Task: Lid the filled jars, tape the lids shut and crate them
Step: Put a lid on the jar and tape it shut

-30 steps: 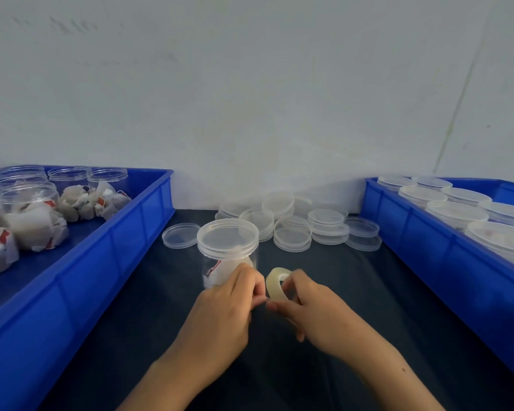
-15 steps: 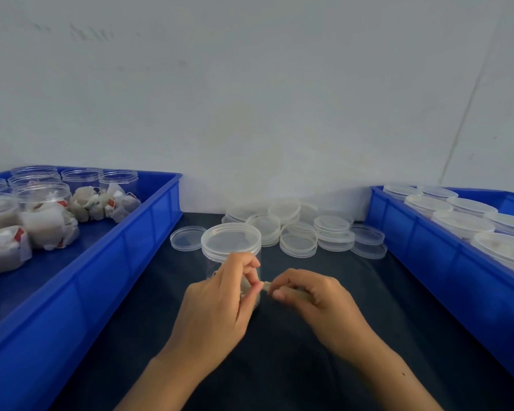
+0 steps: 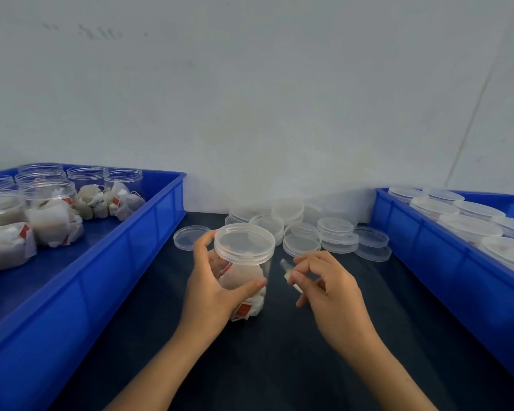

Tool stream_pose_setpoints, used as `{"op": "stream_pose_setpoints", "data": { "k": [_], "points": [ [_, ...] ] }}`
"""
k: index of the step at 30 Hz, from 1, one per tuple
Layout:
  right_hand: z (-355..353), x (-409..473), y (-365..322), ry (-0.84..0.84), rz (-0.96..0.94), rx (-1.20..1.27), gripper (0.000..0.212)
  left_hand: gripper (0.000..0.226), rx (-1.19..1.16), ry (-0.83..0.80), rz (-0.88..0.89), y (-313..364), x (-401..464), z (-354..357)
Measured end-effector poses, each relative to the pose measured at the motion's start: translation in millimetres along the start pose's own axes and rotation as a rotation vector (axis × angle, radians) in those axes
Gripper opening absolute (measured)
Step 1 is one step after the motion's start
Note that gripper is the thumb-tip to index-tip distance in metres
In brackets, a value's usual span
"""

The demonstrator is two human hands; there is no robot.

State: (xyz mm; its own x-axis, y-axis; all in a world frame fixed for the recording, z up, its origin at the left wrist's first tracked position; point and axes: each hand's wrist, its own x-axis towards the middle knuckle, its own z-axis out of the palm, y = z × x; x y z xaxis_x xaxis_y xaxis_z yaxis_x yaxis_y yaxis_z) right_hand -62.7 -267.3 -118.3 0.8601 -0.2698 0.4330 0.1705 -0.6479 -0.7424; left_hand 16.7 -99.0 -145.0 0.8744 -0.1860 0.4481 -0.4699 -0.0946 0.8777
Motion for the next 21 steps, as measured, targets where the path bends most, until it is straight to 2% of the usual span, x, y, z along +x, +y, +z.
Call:
{"op": "stream_pose_setpoints", "data": {
  "k": [3,5,11,15,21],
  "points": [
    [-6,2,-2,-0.041,0.011,0.125,0.032,0.104,0.101,-0.026,0.018,4,-1,-4],
    [-11,2,-5,-0.071,-0.004,0.148,0.03,0.106,0.157,-0.062,0.004,7,-3,-4],
    [-21,1,-11,-0.102,-0.087,-0.029,0.022,0.09,0.162,-0.109,-0.02,18,-7,-2],
    [-22,-2,-15,-0.065,-0.123,-0.1,0.038,0.108,0.215,-0.106,-0.01,19,-9,0],
    [-19,0,-13,-0.008,-0.083,-0.06,0.036,0.112,0.242,-0.084,-0.001,21,-13,0]
  ]
}}
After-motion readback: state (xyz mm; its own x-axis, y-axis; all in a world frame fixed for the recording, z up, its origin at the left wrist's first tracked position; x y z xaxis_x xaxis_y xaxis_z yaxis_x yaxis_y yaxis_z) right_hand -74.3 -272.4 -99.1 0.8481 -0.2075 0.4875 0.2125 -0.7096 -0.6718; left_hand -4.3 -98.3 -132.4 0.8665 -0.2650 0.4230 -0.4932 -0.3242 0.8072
